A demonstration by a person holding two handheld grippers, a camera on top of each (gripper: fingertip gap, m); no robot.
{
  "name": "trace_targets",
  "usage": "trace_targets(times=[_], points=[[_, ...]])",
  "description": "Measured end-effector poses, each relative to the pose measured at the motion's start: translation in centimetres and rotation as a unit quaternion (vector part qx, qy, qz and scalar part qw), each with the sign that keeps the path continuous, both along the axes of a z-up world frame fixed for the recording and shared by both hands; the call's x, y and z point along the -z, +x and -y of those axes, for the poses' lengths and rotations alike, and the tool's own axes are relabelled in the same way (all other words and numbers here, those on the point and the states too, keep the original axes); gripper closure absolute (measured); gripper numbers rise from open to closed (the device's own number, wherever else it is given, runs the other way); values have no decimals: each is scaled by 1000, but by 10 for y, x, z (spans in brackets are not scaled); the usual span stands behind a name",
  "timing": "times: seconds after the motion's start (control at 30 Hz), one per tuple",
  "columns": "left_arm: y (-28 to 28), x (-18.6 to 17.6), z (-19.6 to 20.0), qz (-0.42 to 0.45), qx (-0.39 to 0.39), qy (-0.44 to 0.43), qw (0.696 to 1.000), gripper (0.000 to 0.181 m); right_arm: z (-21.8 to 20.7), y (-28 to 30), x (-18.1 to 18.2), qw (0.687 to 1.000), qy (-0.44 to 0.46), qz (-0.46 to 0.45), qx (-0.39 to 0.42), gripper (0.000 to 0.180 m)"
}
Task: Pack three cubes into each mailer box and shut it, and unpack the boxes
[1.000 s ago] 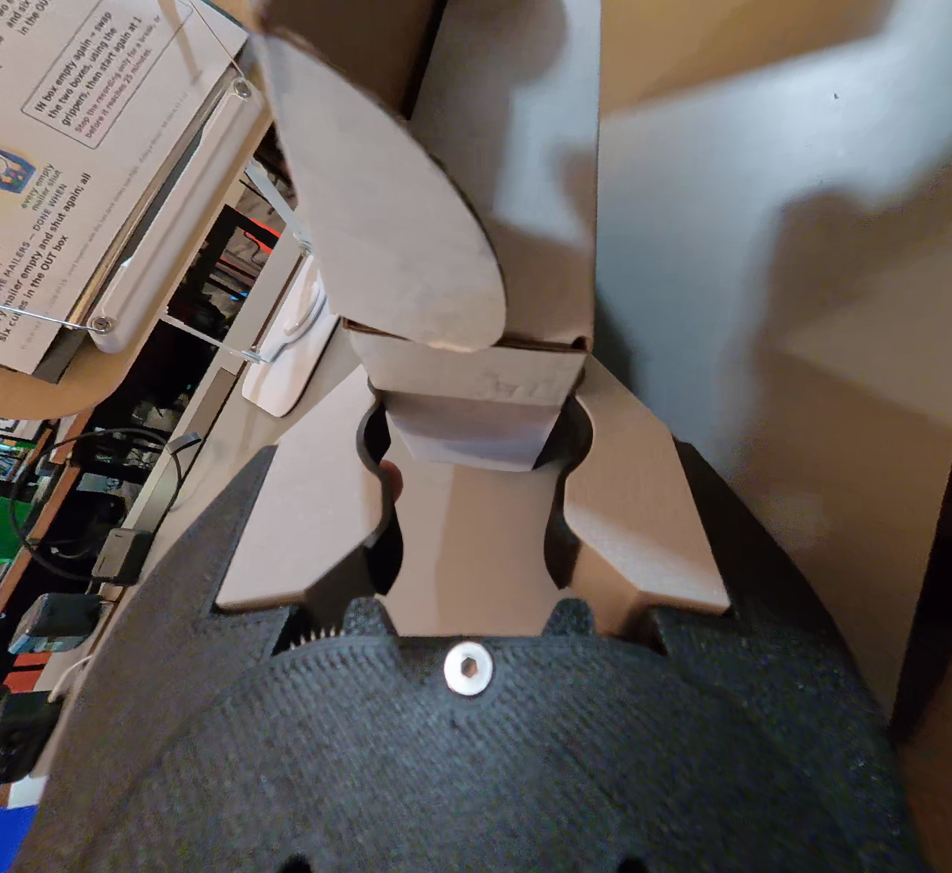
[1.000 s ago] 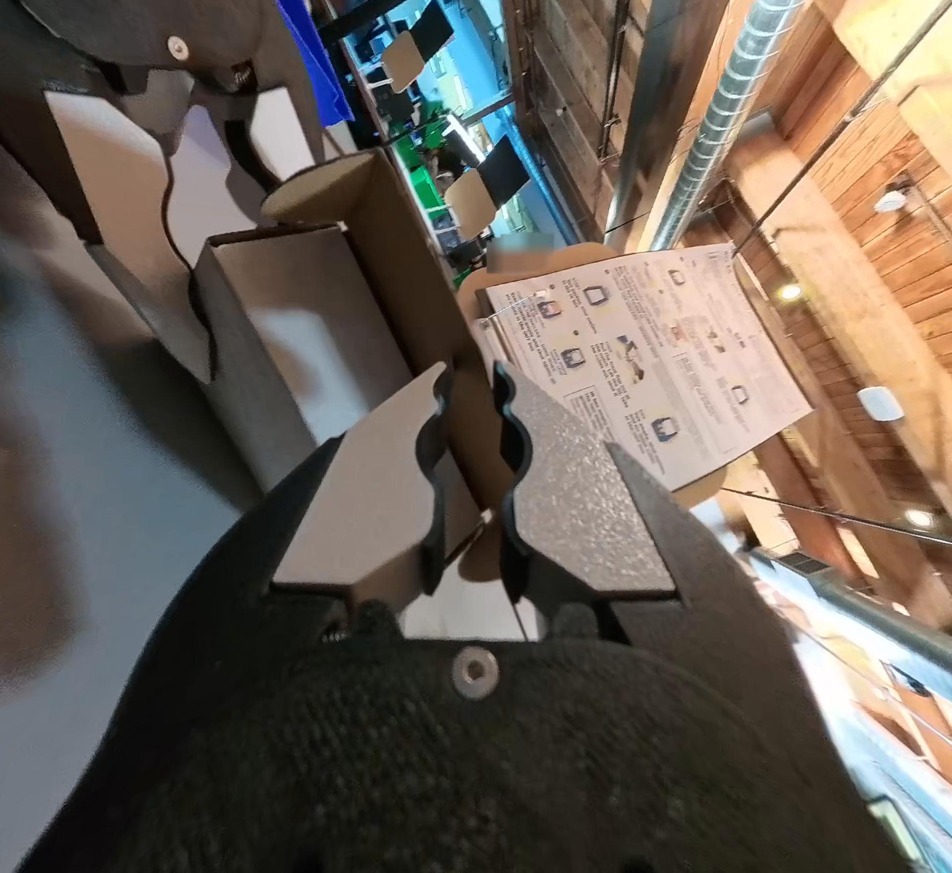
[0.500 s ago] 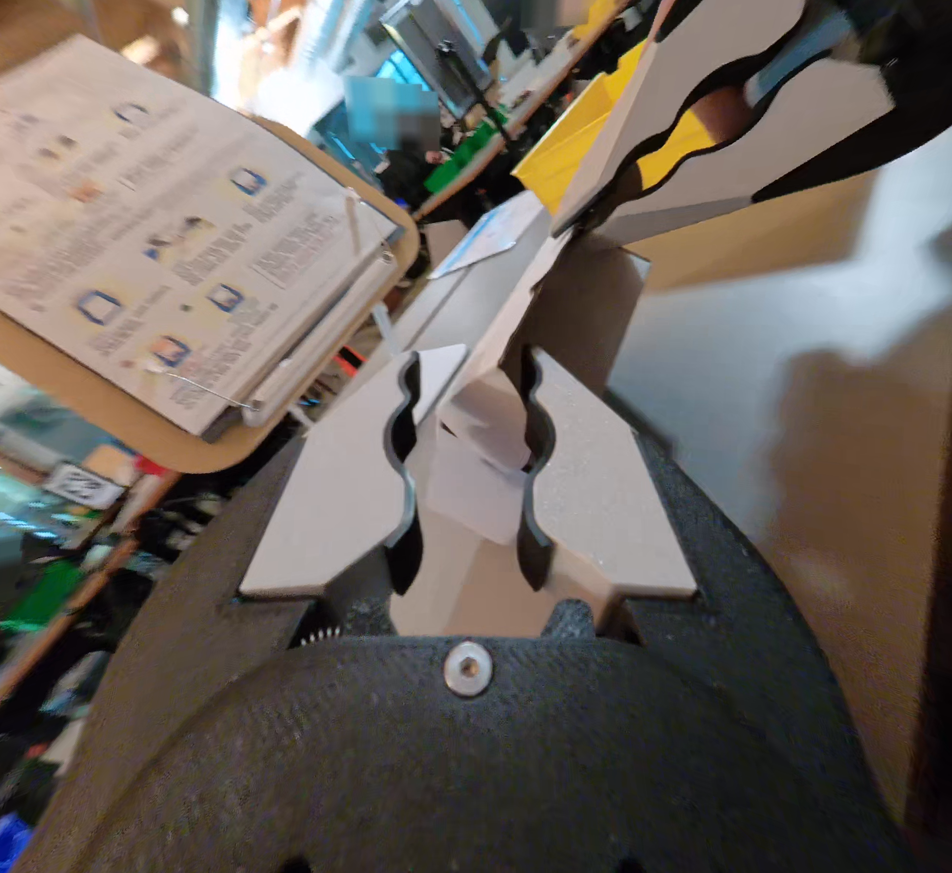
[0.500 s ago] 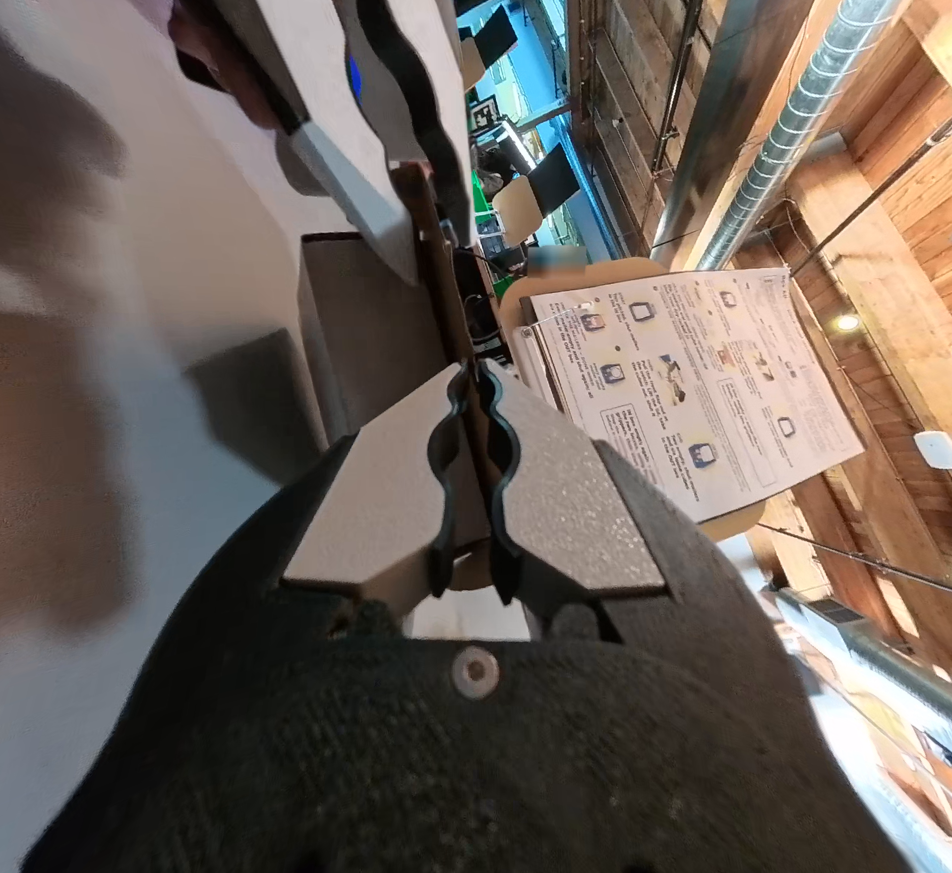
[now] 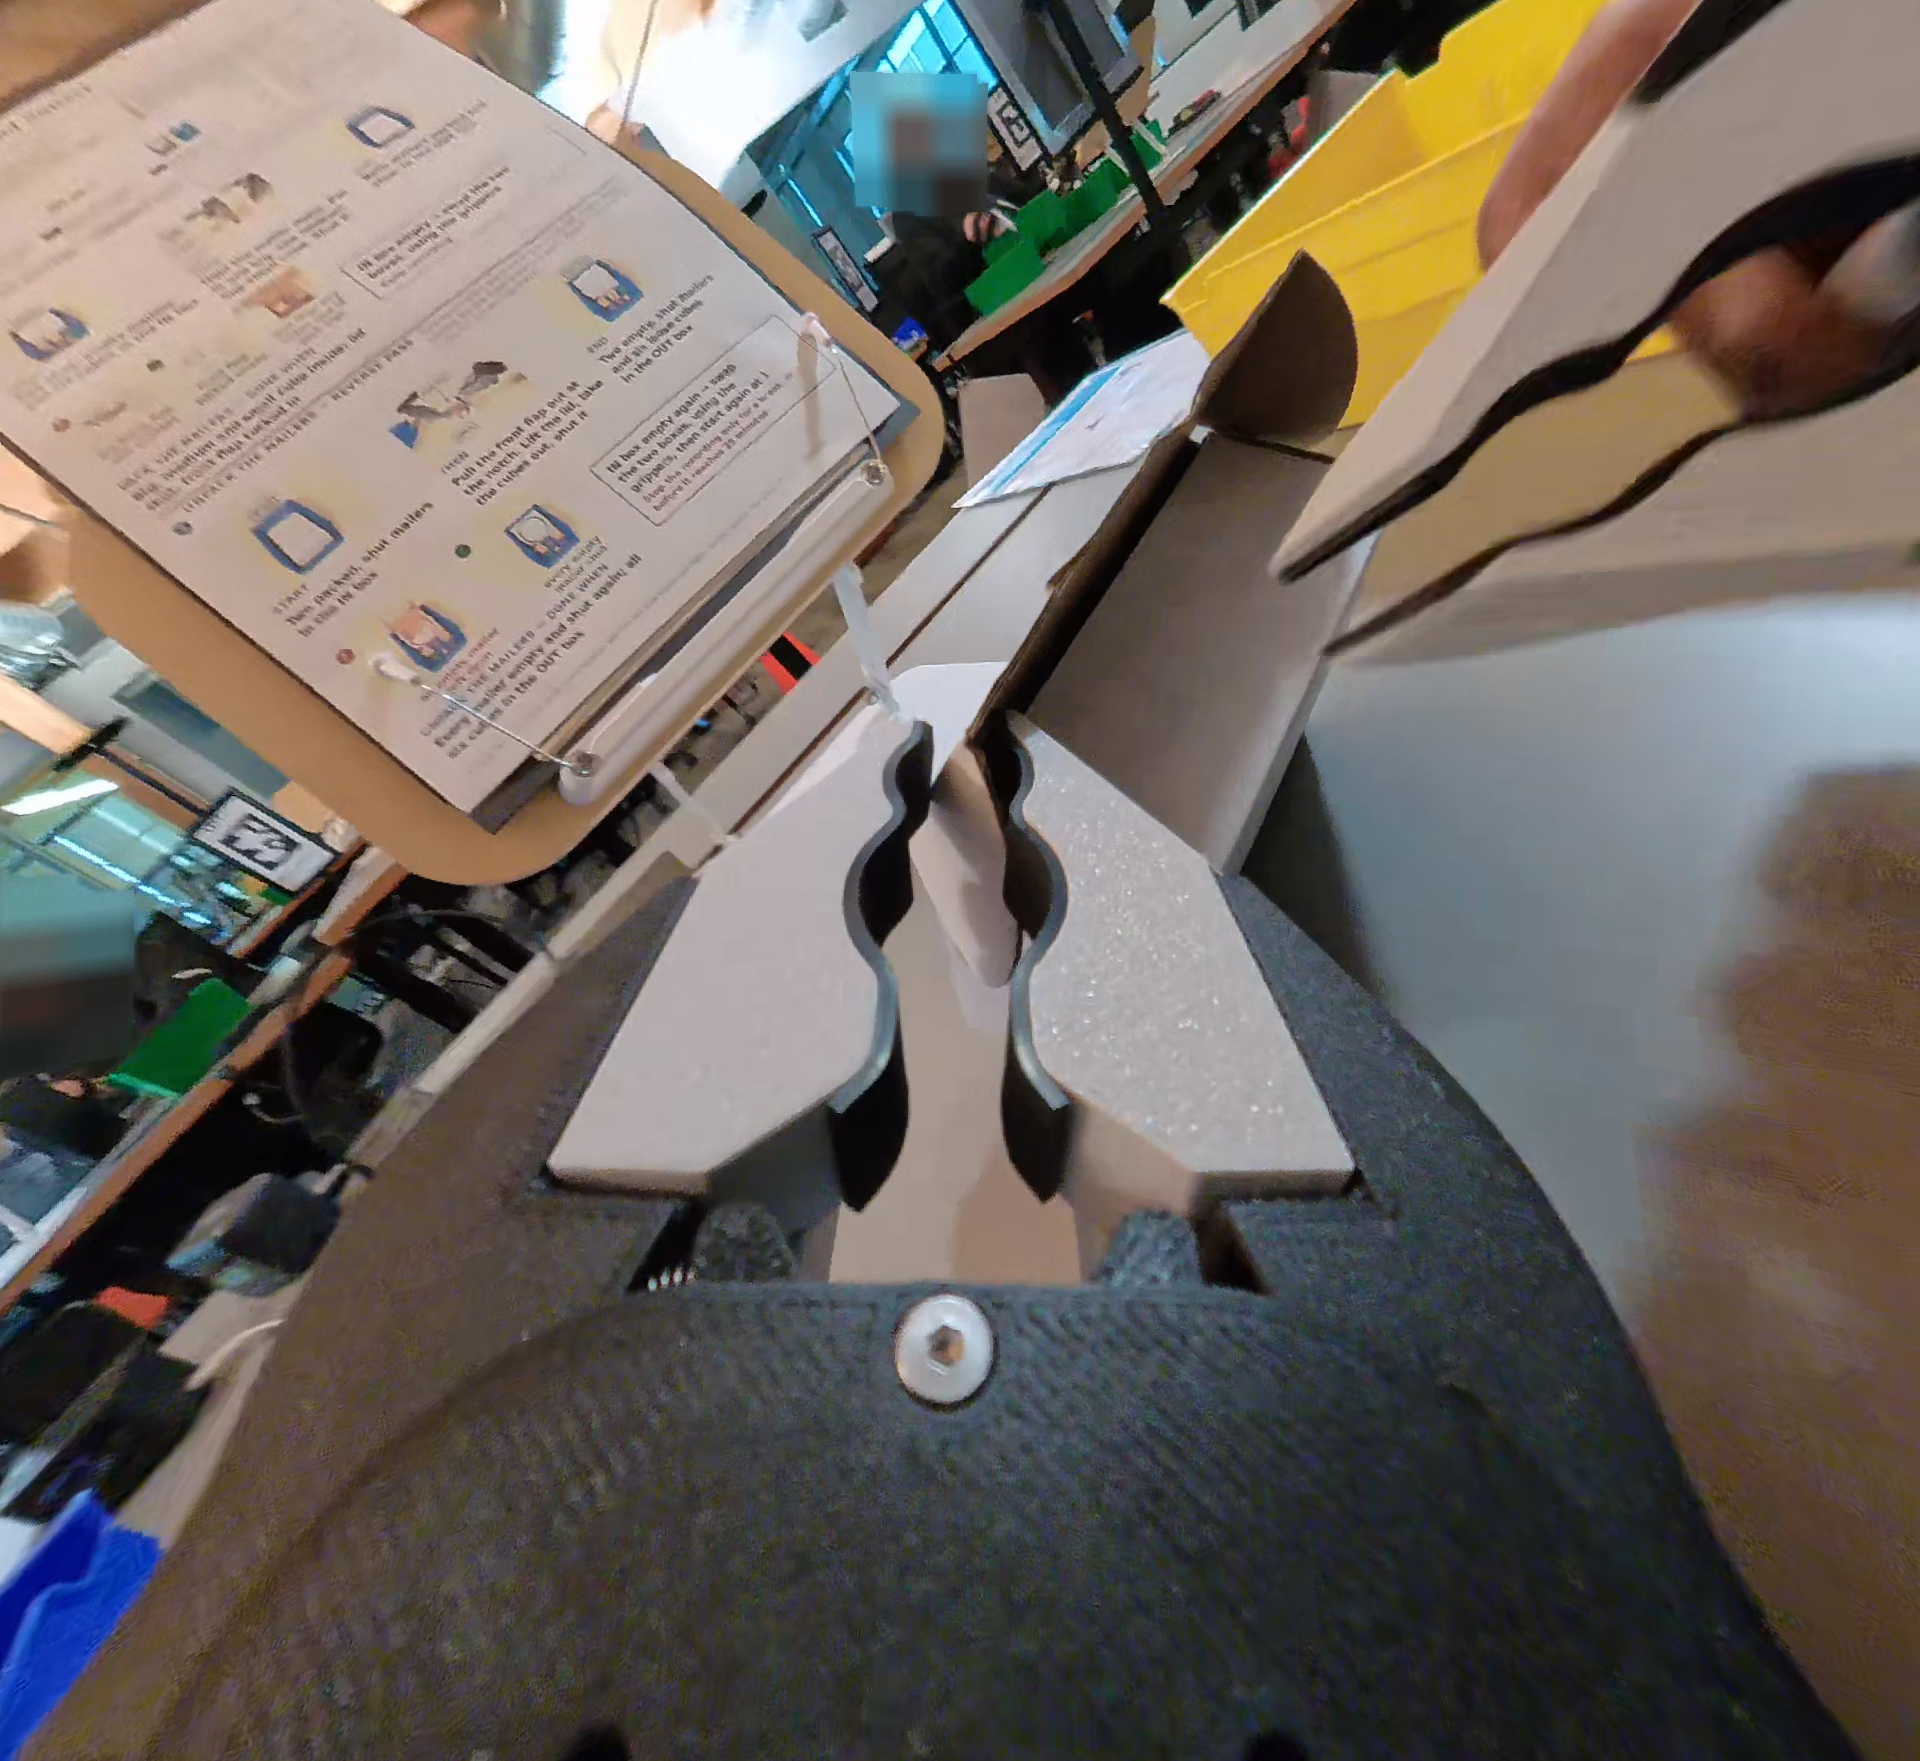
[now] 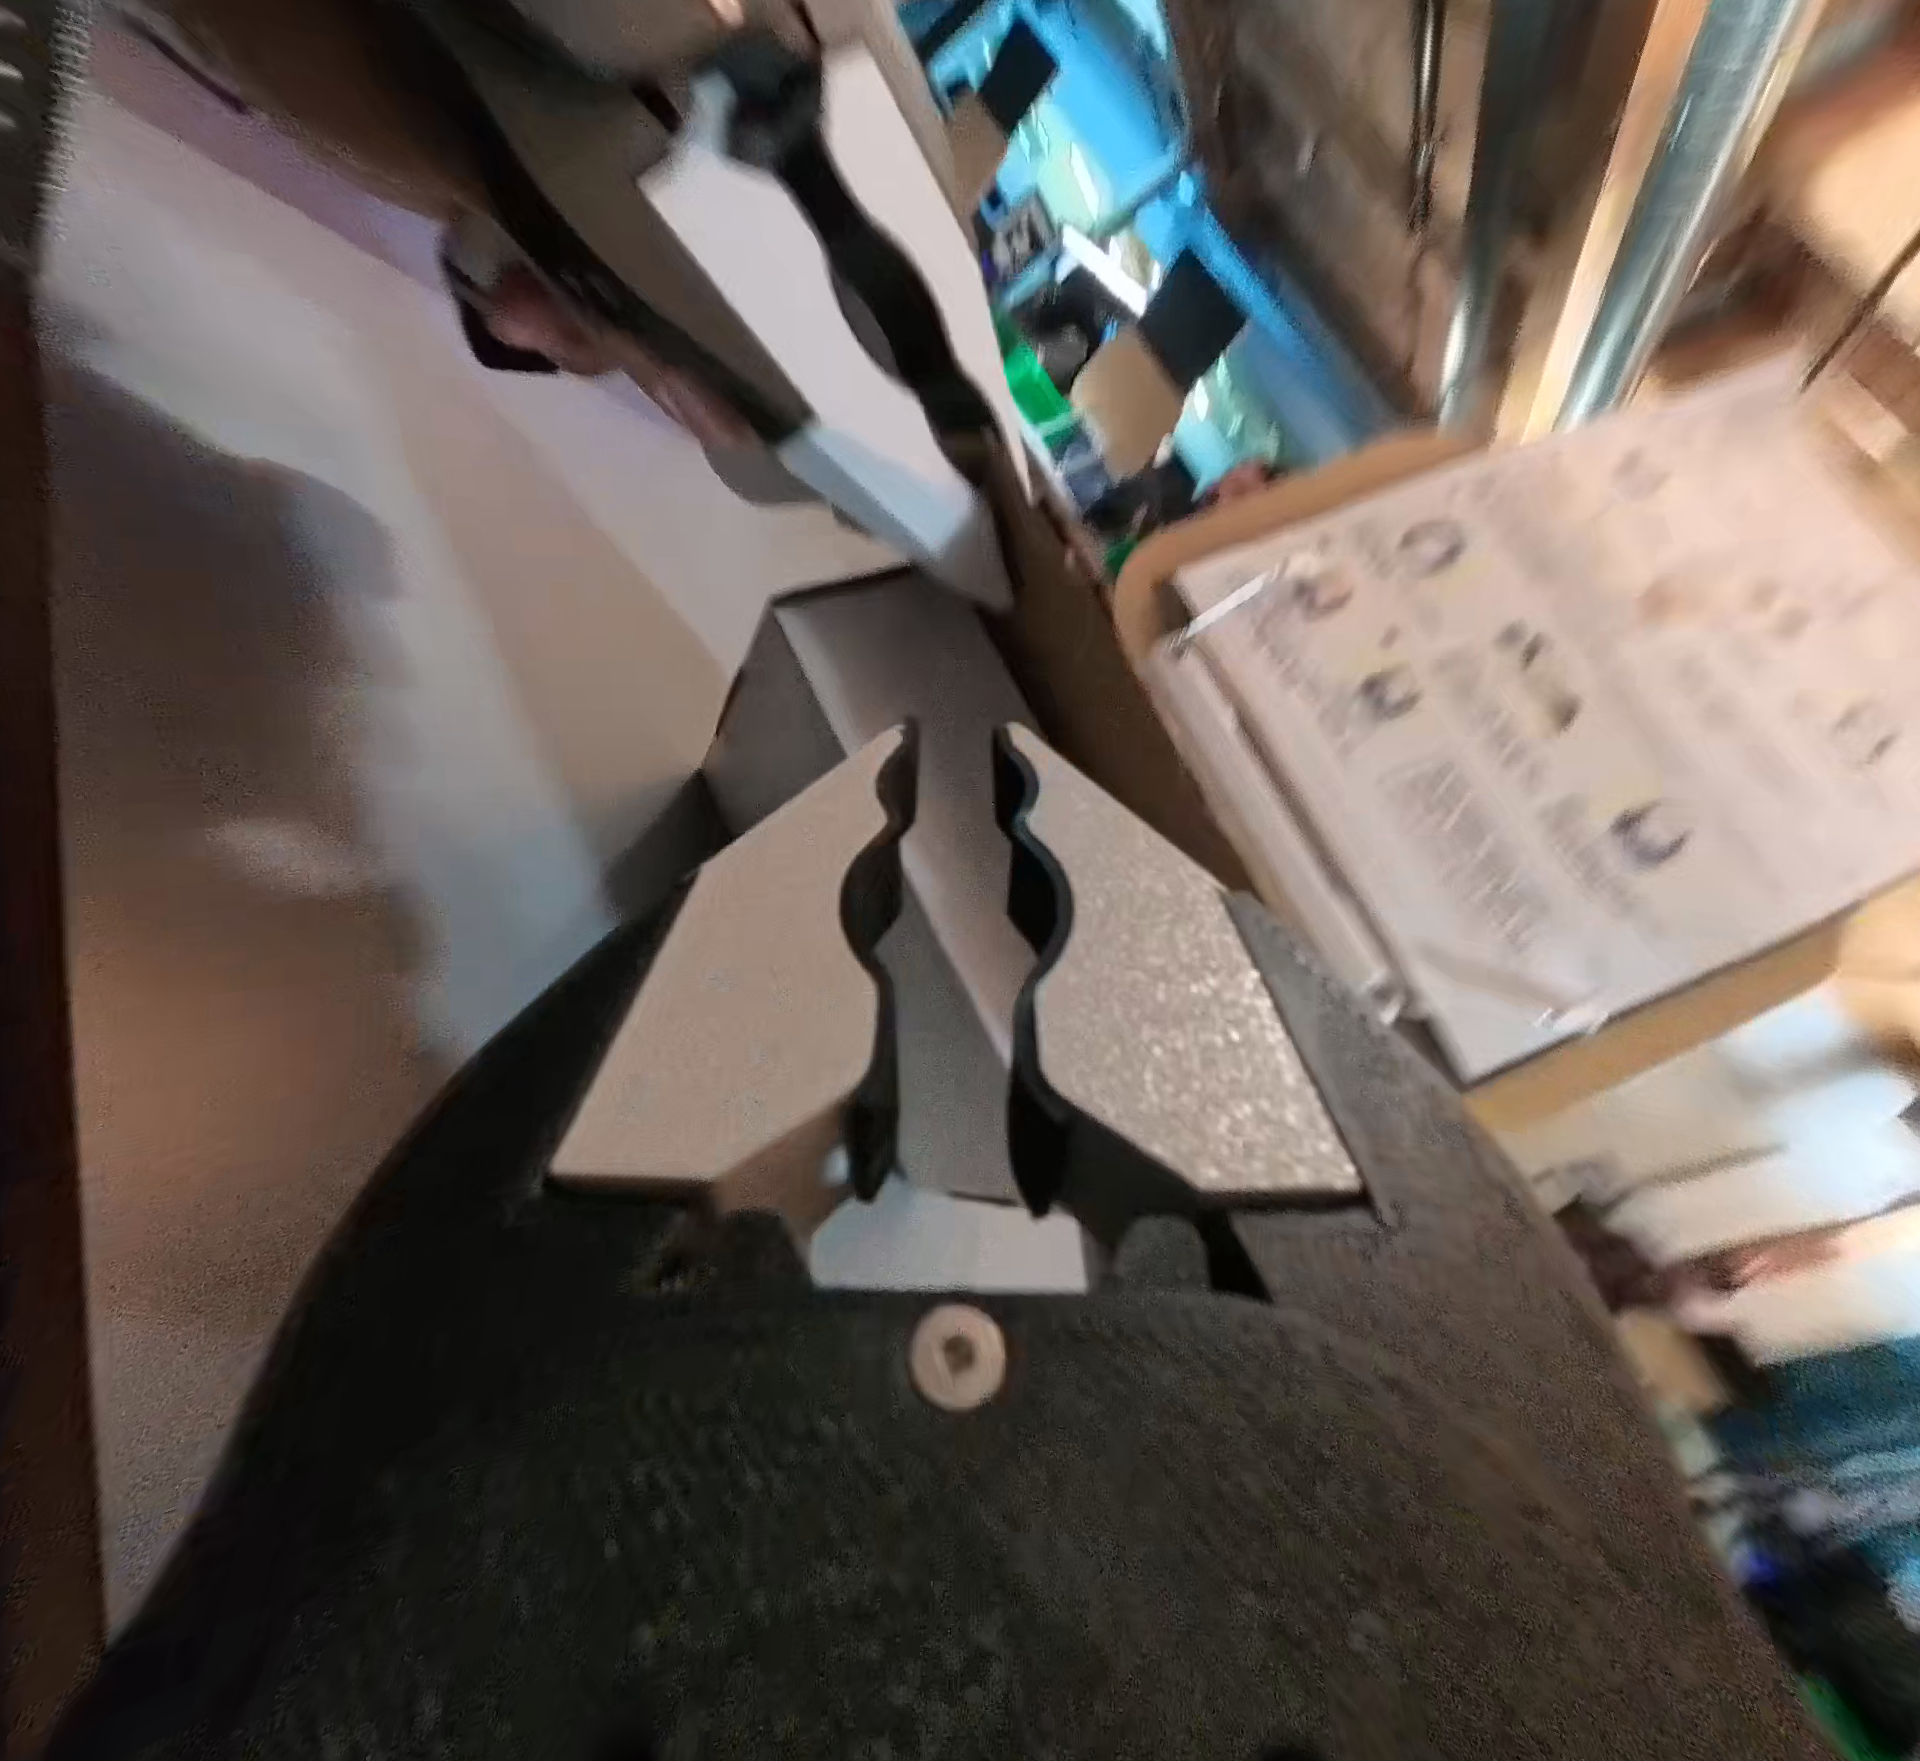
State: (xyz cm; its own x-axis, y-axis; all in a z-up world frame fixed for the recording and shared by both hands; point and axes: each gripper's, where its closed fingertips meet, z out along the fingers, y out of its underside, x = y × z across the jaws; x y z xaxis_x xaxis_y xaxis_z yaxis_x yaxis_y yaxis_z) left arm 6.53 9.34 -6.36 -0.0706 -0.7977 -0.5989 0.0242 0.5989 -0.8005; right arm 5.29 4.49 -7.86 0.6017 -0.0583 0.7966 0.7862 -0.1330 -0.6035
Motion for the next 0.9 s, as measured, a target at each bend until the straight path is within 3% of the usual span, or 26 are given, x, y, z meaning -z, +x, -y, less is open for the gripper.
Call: trace_targets(times=[0.23, 0.43, 0.63, 0.77, 0.9], points=[[4, -5, 13, -36, 19, -43, 998, 175, 7, 36, 20, 977, -43, -206, 41, 169], [6, -16, 3, -50, 23, -129, 990, 175, 11, 31, 58, 966, -142, -213, 47, 168], [9, -16, 4, -58, 21, -120, 991, 175, 14, 20, 3, 976, -7, -217, -3, 166], [10, -13, 15, -72, 35, -113, 990, 175, 12, 43, 9, 960, 6, -275, 57, 167], [11, -15, 21, -76, 43, -120, 989, 175, 11, 56, 34, 933, -42, -345, 95, 169]])
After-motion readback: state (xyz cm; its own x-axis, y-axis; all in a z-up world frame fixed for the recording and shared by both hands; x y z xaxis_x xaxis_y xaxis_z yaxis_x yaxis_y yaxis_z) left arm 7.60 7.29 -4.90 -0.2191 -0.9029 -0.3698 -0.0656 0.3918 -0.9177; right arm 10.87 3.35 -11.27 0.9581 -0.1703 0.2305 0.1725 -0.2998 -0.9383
